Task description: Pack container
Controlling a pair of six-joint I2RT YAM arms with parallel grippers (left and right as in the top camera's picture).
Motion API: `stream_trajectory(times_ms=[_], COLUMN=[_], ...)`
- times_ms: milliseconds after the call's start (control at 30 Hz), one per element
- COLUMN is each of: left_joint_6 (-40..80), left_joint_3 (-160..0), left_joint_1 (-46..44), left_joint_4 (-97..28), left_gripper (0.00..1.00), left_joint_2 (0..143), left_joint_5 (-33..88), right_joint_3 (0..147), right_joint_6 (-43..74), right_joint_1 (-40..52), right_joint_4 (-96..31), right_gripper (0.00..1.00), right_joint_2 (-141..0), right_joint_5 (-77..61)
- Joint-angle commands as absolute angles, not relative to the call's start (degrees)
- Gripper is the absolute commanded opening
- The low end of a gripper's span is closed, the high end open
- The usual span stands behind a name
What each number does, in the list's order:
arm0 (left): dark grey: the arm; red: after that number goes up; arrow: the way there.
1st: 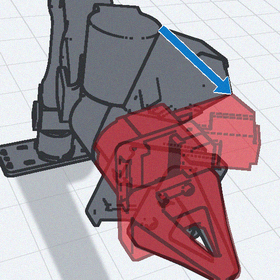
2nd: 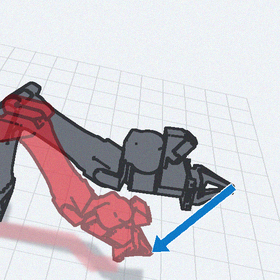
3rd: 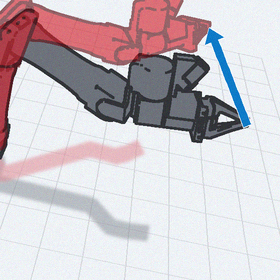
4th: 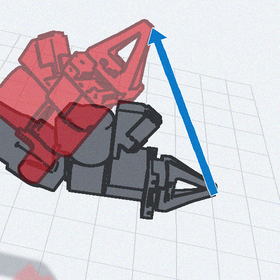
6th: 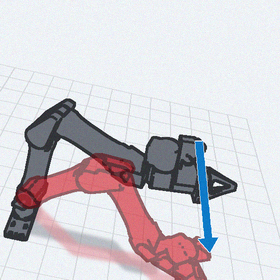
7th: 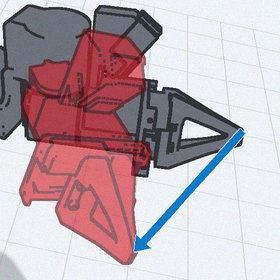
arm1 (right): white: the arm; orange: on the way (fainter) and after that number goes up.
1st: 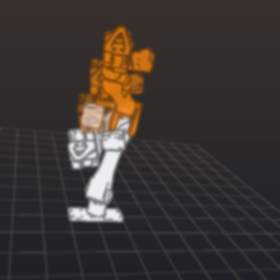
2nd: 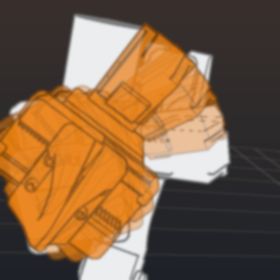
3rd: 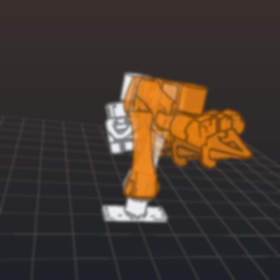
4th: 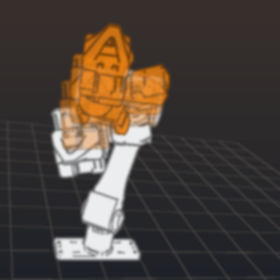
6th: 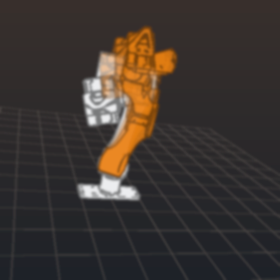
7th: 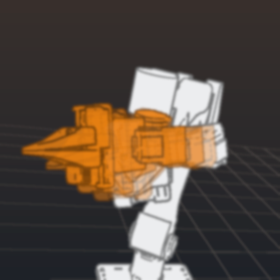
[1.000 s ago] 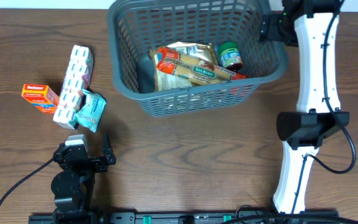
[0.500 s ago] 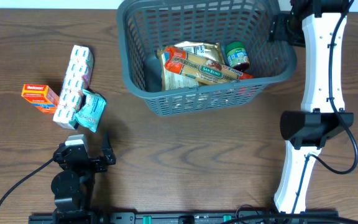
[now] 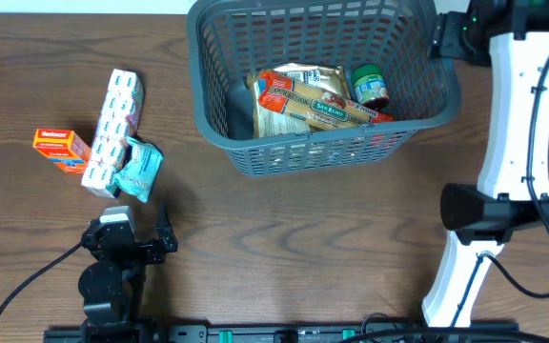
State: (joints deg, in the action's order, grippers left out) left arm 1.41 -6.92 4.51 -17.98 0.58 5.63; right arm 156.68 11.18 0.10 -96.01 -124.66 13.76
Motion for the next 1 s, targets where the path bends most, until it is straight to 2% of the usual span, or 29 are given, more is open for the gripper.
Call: stream_trajectory(times_ms=[0, 167, 333, 533, 967], left_joint_6=[0.6, 0.6, 0.6, 0.6, 0.6], left_joint_3=[-5.7, -5.7, -5.7, -5.7, -5.7], left_joint_1=[4.8, 4.8, 4.8, 4.8, 4.8], left_joint_4=[-18.3, -18.3, -18.3, -18.3, -18.3], left_gripper=[0.98, 0.98, 0.98, 0.98, 0.98], left_joint_2=[0.2, 0.2, 0.2, 0.2, 0.2], left_joint_5=[5.4, 5.4, 5.4, 5.4, 5.4], right_joint_3=[157.4, 157.4, 157.4, 155.4, 125.9], right_joint_6=[8.3, 7.3, 1.1, -2.4, -5.1], right_joint_1=[-0.3, -0.3, -0.4, -0.4, -0.3], right_joint_4=[-94.5, -92.4, -94.4, -96.6, -97.3], right_gripper=[0.99, 0.99, 0.99, 0.99, 0.99], right_joint_2=[-121.6, -114.9, -108.1, -100.4, -81.7], right_joint_5=[14.1, 13.2, 0.8, -4.8, -7.9])
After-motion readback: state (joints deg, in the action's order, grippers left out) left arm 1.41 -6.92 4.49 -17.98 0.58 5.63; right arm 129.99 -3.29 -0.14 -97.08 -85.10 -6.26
